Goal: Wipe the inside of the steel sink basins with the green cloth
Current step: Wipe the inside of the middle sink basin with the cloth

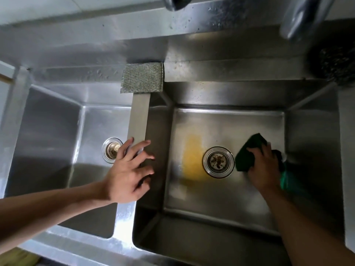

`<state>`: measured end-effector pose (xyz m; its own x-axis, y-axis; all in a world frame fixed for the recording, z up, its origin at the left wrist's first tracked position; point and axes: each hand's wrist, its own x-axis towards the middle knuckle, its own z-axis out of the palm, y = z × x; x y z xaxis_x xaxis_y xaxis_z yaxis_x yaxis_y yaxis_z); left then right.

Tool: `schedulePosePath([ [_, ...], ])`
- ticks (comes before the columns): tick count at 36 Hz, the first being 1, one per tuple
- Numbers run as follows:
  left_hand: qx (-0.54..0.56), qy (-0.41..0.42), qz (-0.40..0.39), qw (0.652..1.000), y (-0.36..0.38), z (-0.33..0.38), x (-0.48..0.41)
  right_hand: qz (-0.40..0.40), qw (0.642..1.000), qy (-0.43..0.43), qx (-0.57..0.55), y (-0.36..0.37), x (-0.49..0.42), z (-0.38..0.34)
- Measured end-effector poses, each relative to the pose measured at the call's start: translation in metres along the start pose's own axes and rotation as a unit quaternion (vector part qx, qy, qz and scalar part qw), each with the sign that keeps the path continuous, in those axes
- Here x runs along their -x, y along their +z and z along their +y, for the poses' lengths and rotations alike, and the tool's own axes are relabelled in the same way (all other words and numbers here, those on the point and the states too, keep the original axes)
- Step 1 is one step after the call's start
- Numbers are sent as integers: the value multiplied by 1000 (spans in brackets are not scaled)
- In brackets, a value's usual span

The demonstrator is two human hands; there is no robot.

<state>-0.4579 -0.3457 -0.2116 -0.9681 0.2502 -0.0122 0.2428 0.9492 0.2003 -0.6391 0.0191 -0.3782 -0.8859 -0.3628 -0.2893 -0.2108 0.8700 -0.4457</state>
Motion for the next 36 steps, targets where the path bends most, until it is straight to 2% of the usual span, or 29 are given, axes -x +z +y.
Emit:
schedulePosePath([
  [1,-1,0,1,1000,0,0,0,7,1000,9,2,1,1,-5],
  [3,-2,0,3,1000,0,0,0,-8,1000,-25,7,6,9,-9],
  [7,3,-1,7,1000,1,-1,1,-145,977,-145,65,12,53,-4],
  [9,2,1,10,1000,1,-1,1,-194,963,-166,85,12,71,3],
  [11,3,1,12,1000,2,-1,1,-209,959,-168,92,7,77,11],
  [14,7,1,15,1000,3,-1,1,-170,973,-121,100,1,60,21],
  [17,9,-1,13,1000,1,-1,1,-59,997,20,44,-2,22,10],
  [19,7,-2,11,1000,1,-1,1,10,995,98,0,-3,-3,-13],
  [21,7,-2,11,1000,1,-1,2,33,994,104,-22,1,-21,-32],
  [23,6,-4,8,1000,0,0,2,8,999,49,-10,8,-25,-44],
  [25,4,-5,7,1000,-1,1,1,-50,998,-31,18,16,-14,-45],
  [27,2,-5,11,1000,0,2,1,-99,992,-68,50,18,3,-40],
  [30,0,0,13,1000,-1,2,1,-115,989,-40,84,11,35,-27],
  [36,-5,2,14,1000,-1,1,1,-99,988,99,64,-8,79,-3],
])
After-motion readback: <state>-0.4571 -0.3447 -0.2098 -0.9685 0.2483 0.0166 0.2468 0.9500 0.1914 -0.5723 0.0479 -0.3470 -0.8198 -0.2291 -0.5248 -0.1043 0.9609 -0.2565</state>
